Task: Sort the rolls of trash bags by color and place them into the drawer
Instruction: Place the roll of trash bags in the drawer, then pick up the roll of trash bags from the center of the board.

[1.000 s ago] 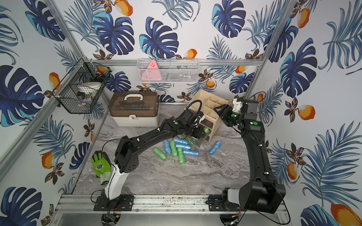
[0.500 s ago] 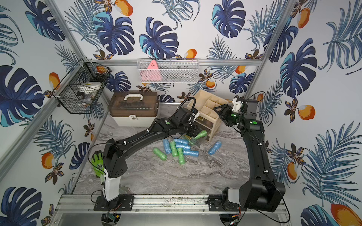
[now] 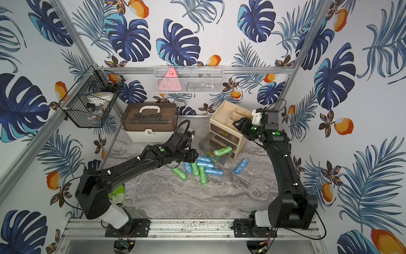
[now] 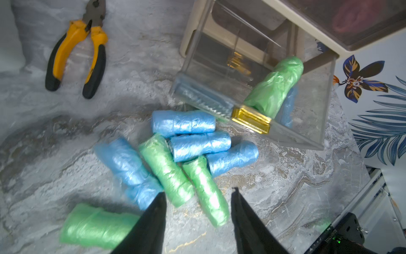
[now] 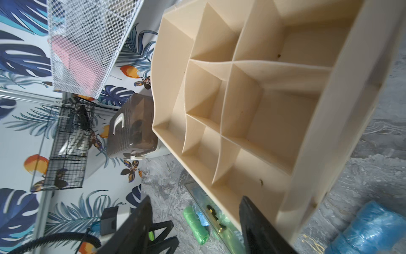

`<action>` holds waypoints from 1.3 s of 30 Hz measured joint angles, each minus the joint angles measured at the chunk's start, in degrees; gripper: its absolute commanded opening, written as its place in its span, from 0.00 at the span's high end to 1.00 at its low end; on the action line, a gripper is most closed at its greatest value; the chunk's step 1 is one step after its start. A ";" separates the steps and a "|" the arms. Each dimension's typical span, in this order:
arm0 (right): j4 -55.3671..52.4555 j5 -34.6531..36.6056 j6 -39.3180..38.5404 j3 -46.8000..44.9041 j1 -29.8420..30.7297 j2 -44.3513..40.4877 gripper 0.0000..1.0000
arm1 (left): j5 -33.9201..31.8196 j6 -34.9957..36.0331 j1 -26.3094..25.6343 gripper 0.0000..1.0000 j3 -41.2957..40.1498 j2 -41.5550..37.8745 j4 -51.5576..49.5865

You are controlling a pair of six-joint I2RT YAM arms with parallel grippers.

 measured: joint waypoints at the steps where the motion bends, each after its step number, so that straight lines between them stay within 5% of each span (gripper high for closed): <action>1: -0.76 1.44 -0.87 0.85 0.87 0.39 0.36 | 0.66 -0.63 0.55 0.48 -1.53 -1.16 0.46; 13: -2.38 8.79 -3.65 8.50 2.84 5.05 0.51 | 2.45 -5.35 7.19 0.47 -15.65 -8.13 2.27; 20: -3.41 10.34 -3.67 11.45 2.91 6.88 0.50 | 4.68 -7.39 9.86 0.44 -20.92 -8.24 4.24; 33: -3.48 11.17 -3.65 11.87 2.93 7.30 0.49 | 8.37 -10.69 10.27 0.43 -24.35 -0.74 11.89; 39: -3.30 11.17 -3.61 11.30 2.93 7.13 0.48 | 9.03 -10.86 10.27 0.54 -25.31 2.01 15.93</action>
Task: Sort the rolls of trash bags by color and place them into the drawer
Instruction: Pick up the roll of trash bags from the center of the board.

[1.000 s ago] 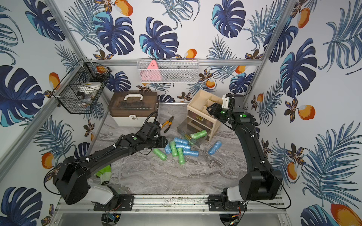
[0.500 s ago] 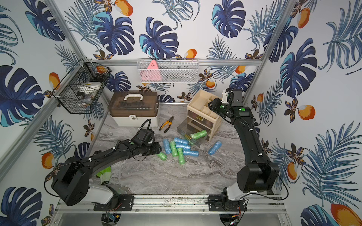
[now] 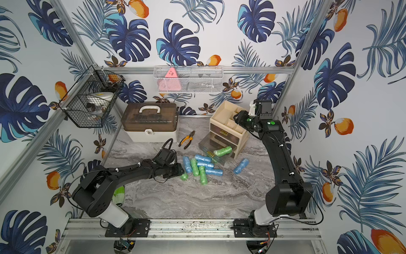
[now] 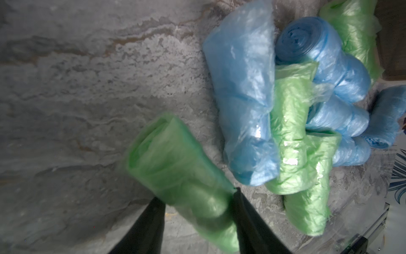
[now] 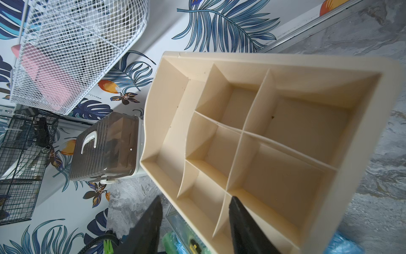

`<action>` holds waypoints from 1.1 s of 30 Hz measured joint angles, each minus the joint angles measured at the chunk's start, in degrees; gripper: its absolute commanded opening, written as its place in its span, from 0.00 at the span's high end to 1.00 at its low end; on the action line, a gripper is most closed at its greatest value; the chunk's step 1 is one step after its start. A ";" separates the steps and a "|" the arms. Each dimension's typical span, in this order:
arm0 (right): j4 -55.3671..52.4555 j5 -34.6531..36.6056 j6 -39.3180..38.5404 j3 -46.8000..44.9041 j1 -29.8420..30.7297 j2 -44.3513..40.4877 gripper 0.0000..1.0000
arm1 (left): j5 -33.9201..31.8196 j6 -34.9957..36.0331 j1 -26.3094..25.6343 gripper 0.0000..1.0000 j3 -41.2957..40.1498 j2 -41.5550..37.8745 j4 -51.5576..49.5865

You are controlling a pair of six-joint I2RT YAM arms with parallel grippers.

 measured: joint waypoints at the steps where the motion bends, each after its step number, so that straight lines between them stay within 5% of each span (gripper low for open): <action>1: 0.00 0.00 0.02 -0.15 0.00 -0.04 0.49 | 0.07 0.00 0.00 0.60 -0.09 0.20 0.52; 13: 0.79 -0.09 0.20 -1.86 0.00 -0.44 0.48 | -2.19 1.92 0.02 0.93 -0.79 -5.68 -3.13; 23: 1.20 -0.42 0.20 -2.05 0.00 0.31 0.47 | -4.63 10.47 0.02 0.94 7.10 -12.41 -10.34; 33: 1.22 -0.44 0.76 -2.25 0.02 0.28 0.46 | 3.43 22.32 -2.03 0.95 23.34 -5.07 -11.87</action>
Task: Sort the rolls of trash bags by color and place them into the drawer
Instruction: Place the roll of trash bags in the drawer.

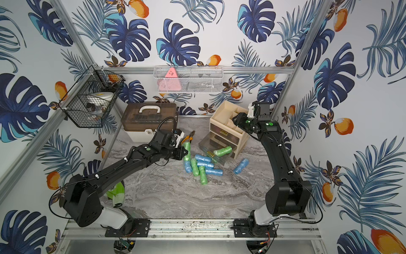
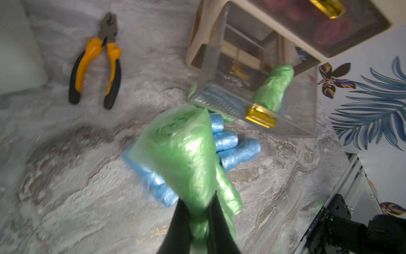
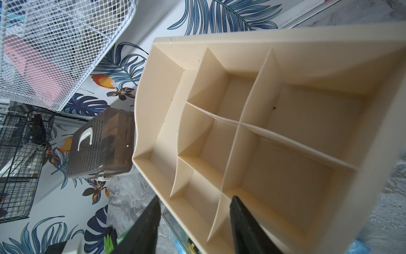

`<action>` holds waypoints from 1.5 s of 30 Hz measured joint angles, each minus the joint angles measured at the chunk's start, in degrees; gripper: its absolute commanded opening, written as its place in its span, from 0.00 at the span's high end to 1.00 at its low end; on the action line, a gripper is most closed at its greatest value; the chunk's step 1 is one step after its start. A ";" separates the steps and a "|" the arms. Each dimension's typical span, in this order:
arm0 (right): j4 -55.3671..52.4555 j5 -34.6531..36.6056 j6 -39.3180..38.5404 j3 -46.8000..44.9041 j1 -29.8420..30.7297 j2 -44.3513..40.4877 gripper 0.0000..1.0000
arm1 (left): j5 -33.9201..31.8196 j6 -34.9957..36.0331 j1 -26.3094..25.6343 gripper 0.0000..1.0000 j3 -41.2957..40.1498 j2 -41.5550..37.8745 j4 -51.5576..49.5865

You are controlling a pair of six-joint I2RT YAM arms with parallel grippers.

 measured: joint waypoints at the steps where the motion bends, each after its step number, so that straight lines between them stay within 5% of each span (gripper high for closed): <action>1: 0.00 0.00 0.07 0.00 0.00 0.00 0.46 | 0.76 1.29 -0.79 0.94 2.56 1.55 -0.17; 12: -0.04 0.00 0.07 0.35 -0.04 0.22 0.46 | 1.18 13.14 -5.79 0.92 22.40 15.21 -2.97; 27: 0.00 -0.90 0.04 0.48 -0.37 0.52 0.46 | -10.58 22.67 -7.34 0.87 29.97 24.11 -2.71; 38: 0.96 -2.01 0.04 0.28 -0.37 0.87 0.46 | -11.74 25.70 -7.45 0.80 37.44 29.94 -8.50; 41: 0.98 -2.12 0.04 0.28 -0.39 0.90 0.46 | -11.74 25.81 -7.45 0.75 37.44 30.10 -9.57; 45: 0.98 -2.16 0.07 0.28 -0.44 0.90 0.46 | -11.74 25.79 -7.45 0.55 37.64 30.60 -10.21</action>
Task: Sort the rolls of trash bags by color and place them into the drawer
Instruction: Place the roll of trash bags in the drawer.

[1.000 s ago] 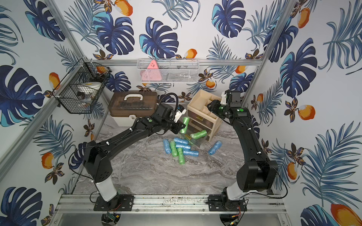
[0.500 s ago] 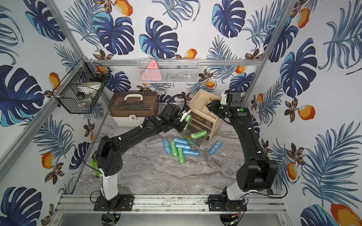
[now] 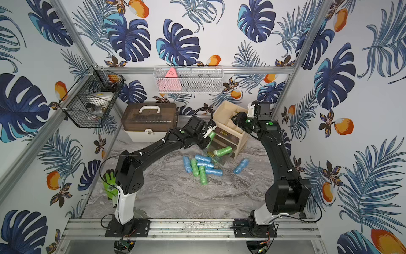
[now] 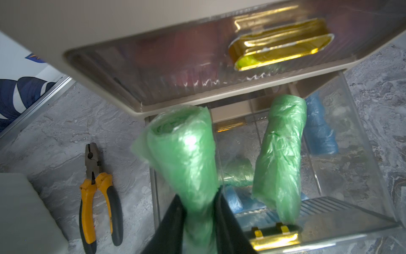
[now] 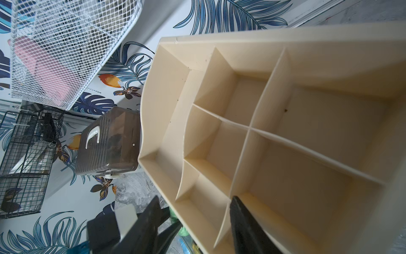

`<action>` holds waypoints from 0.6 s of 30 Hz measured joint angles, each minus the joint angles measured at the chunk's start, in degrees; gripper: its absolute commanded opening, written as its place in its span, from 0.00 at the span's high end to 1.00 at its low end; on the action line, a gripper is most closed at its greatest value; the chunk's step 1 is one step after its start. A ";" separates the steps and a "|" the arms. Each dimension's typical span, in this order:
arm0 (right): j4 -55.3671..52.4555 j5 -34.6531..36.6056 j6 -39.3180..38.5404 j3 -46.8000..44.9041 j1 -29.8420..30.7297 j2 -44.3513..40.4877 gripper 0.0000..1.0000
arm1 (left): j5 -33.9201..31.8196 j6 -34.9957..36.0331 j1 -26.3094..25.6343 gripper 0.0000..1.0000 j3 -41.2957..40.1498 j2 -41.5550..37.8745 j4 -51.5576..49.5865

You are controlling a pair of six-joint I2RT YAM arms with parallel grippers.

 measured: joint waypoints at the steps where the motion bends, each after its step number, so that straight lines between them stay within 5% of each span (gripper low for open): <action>1: 0.00 0.00 0.00 0.00 0.00 0.00 0.46 | -0.07 -0.07 0.00 0.53 0.00 0.00 -0.15; 18: 0.04 -0.37 -0.02 0.09 -0.09 -0.04 0.41 | -1.33 -5.33 0.11 0.48 -4.59 -6.51 0.83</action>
